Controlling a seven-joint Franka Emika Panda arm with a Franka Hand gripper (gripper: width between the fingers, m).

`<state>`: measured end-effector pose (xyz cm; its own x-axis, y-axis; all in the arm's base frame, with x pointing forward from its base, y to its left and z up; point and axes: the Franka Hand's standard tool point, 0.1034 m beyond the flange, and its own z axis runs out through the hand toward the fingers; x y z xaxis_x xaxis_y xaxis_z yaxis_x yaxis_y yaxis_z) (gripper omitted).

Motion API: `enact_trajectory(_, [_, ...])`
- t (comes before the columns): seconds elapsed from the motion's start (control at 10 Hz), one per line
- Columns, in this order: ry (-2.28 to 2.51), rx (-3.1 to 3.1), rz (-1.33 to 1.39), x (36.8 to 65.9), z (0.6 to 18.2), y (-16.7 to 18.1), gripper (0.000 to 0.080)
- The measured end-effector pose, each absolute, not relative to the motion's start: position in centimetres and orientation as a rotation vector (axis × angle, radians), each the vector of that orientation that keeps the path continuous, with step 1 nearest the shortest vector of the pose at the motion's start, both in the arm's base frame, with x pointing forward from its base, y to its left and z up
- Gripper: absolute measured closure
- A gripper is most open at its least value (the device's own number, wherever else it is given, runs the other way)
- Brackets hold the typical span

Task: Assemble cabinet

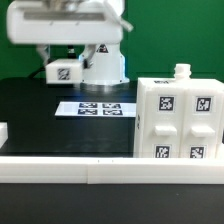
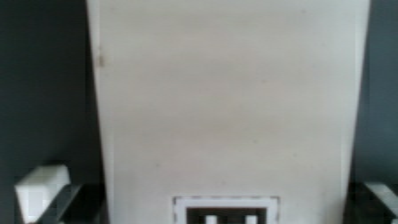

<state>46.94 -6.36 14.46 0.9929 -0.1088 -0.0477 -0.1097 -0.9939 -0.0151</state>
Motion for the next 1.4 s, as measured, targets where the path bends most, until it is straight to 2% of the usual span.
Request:
enact_trajectory(0.1, [0.216, -3.118, 0.095, 48.9, 15.5, -4.5, 0.0239])
enact_trajectory(0.2, [0.208, -3.126, 0.098, 50.7, 15.6, -3.4, 0.0239])
enact_trajectory(0.7, [0.191, -3.121, 0.114, 50.3, 15.2, -3.5, 0.0239])
enact_trajectory(0.8, [0.192, -3.118, 0.128, 50.4, 15.8, -3.1, 0.0239])
enact_trajectory(1.2, [0.286, -3.106, 0.135, 53.9, 20.5, 1.4, 0.0239])
enact_trajectory(1.3, [0.311, -3.107, 0.123, 55.4, 21.0, 3.1, 0.0239])
enact_trajectory(1.4, [0.295, -3.112, 0.111, 56.8, 20.5, 5.0, 0.0239])
